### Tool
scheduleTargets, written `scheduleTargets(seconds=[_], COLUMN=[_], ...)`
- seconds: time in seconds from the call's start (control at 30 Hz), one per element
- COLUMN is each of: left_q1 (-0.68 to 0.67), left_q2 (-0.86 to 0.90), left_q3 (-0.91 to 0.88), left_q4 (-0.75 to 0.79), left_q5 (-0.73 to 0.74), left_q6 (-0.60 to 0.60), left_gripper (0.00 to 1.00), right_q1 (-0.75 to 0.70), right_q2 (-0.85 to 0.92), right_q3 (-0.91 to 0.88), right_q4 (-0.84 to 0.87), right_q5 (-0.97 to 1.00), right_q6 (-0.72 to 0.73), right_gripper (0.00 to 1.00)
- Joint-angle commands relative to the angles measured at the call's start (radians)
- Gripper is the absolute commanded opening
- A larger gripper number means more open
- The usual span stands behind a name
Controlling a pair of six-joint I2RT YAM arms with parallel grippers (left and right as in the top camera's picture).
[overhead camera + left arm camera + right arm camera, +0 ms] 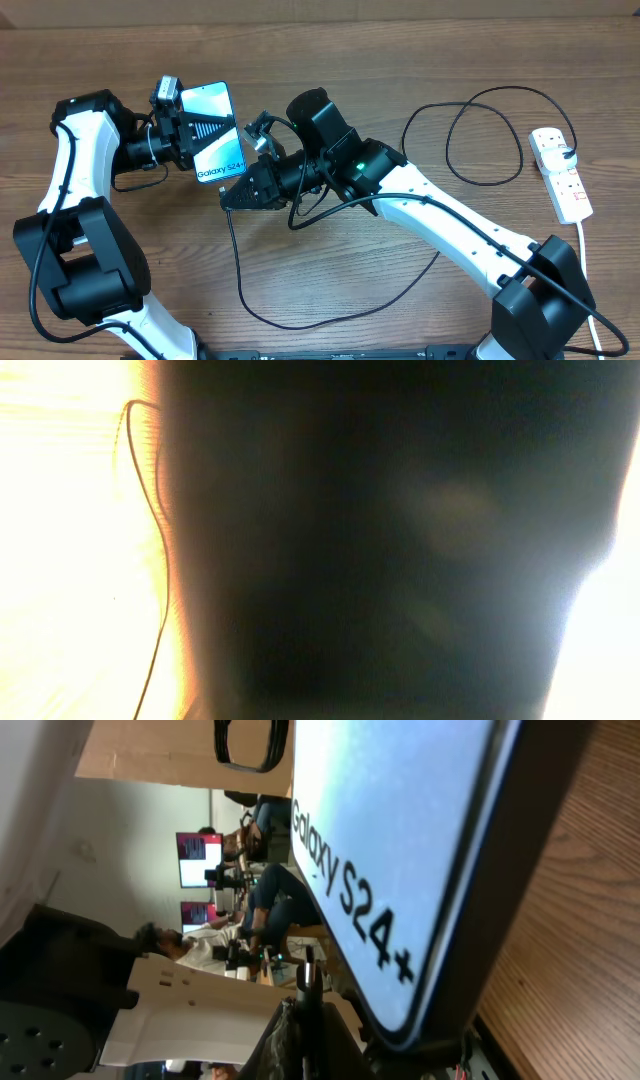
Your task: Plug charger to phone and switch on socket
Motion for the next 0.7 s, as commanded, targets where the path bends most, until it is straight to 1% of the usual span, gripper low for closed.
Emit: scheduleTargets(seconds=[0.0, 0.37, 0.67], left_q1=[0.006, 0.006, 0.006], left_q2=[-0.026, -0.026, -0.026], left_q3=[0.005, 0.005, 0.005], left_q4=[0.000, -0.011, -0.012], left_q5=[0.032, 0.032, 0.032], left_q6=[0.011, 0.005, 0.004], left_gripper=[0.04, 0.05, 0.04], right_q1=[-0.006, -0.015, -0.015], right_q2=[-0.025, -0.025, -0.025], right_q3=[0.006, 0.006, 0.006], right_q4=[0.005, 0.006, 0.015], right_q5=[-0.023, 0.052, 0.068], right_q6=[-0.039, -0.039, -0.035], right_gripper=[0.04, 0.04, 0.04])
